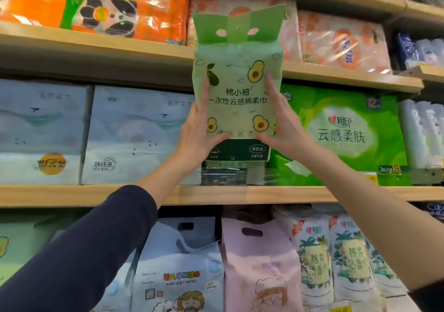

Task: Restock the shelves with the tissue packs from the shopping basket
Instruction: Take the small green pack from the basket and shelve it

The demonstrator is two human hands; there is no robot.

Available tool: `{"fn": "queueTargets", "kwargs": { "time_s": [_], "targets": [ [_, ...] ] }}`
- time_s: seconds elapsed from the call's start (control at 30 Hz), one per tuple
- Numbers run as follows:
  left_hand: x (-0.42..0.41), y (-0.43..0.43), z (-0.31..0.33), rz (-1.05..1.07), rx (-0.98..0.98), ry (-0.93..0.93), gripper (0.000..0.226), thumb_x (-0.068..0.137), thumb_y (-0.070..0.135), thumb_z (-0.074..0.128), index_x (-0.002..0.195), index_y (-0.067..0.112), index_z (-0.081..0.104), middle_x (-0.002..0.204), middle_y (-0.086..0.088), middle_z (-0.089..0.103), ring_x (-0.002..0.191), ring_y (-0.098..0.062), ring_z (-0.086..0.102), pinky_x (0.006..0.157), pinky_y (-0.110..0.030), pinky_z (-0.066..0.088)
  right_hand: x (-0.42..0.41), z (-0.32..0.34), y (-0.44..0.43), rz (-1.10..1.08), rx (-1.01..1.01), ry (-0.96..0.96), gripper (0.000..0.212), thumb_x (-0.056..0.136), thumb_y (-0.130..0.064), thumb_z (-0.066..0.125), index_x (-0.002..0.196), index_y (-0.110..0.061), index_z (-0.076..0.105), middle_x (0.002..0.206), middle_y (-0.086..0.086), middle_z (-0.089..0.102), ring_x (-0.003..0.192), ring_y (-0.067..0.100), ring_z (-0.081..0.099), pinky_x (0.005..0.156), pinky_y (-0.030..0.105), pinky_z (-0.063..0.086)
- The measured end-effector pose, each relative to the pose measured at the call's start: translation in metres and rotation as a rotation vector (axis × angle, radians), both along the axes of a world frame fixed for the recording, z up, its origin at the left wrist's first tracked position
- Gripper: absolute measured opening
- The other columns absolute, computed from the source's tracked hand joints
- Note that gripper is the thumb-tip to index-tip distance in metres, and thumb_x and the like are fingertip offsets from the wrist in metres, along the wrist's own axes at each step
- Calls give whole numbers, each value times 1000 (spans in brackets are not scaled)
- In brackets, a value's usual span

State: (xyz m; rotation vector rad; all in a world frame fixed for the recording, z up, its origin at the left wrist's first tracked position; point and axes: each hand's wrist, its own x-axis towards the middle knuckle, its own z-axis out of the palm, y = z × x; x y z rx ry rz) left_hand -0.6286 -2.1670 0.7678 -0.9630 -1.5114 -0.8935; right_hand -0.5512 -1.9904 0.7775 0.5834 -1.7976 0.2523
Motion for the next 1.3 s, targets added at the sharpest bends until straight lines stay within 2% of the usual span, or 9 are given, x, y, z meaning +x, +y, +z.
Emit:
{"fn": "queueTargets", "kwargs": {
  "time_s": [0.1,0.27,0.4,0.53,0.67,0.83,1.03,1.2,1.3],
  "targets": [
    [-14,6,-1,21,2,-33,120,68,21,79,141,43,-14,144,-8,37,130,-22,40,104,-46,38,-20,3,9,16,28,-18,107,71,0,68,144,-28,-5,152,8,18,120,-2,22,90,-2,18],
    [-26,13,-5,126,-15,-24,120,67,25,80,135,46,-16,135,-12,40,124,-25,43,100,-46,38,-45,-2,23,81,8,-20,112,68,-5,74,142,-33,-5,150,7,25,122,-1,26,94,10,26],
    [-40,15,-13,176,-90,-110,126,64,32,82,140,43,-18,137,-12,42,123,-27,44,100,-48,40,-60,-9,33,42,10,-118,120,63,-13,80,143,-34,-7,150,7,29,133,17,33,105,33,32],
    [-50,17,-17,225,-157,-196,130,61,37,82,136,48,-23,136,-12,44,120,-29,47,100,-51,40,-68,-15,36,3,-11,-206,127,59,-16,83,141,-41,-12,145,10,37,129,26,40,103,46,39],
    [-51,18,-8,296,-215,-273,133,57,44,83,136,47,-25,135,-13,48,120,-32,48,102,-51,38,-74,-8,35,-88,-29,-260,132,57,-19,84,140,-42,-16,136,15,44,121,30,45,100,46,41],
    [-48,22,-4,415,-252,-334,132,59,47,81,139,40,-23,121,-16,53,106,-36,52,91,-47,45,-79,-5,30,-195,-55,-299,132,56,-20,85,141,-36,-15,124,19,47,107,32,49,92,41,43],
    [-39,31,-1,593,-277,-394,121,66,50,75,145,32,-15,127,-20,44,112,-38,49,90,-44,38,-82,-7,22,-336,-106,-338,114,64,-21,81,145,-28,2,132,19,39,119,38,41,95,45,38],
    [-39,28,-4,593,-291,-401,114,69,50,73,145,35,-10,123,-15,45,110,-37,50,86,-42,38,-80,-13,19,-354,-122,-353,102,68,-22,77,144,-28,10,139,17,35,119,38,42,96,45,39],
    [-32,19,-7,578,-322,-381,100,74,43,71,146,34,1,126,-14,43,110,-37,48,83,-40,37,-70,-17,18,-326,-131,-371,92,71,-23,74,143,-23,17,142,15,35,124,36,40,100,45,37]
  ]
}}
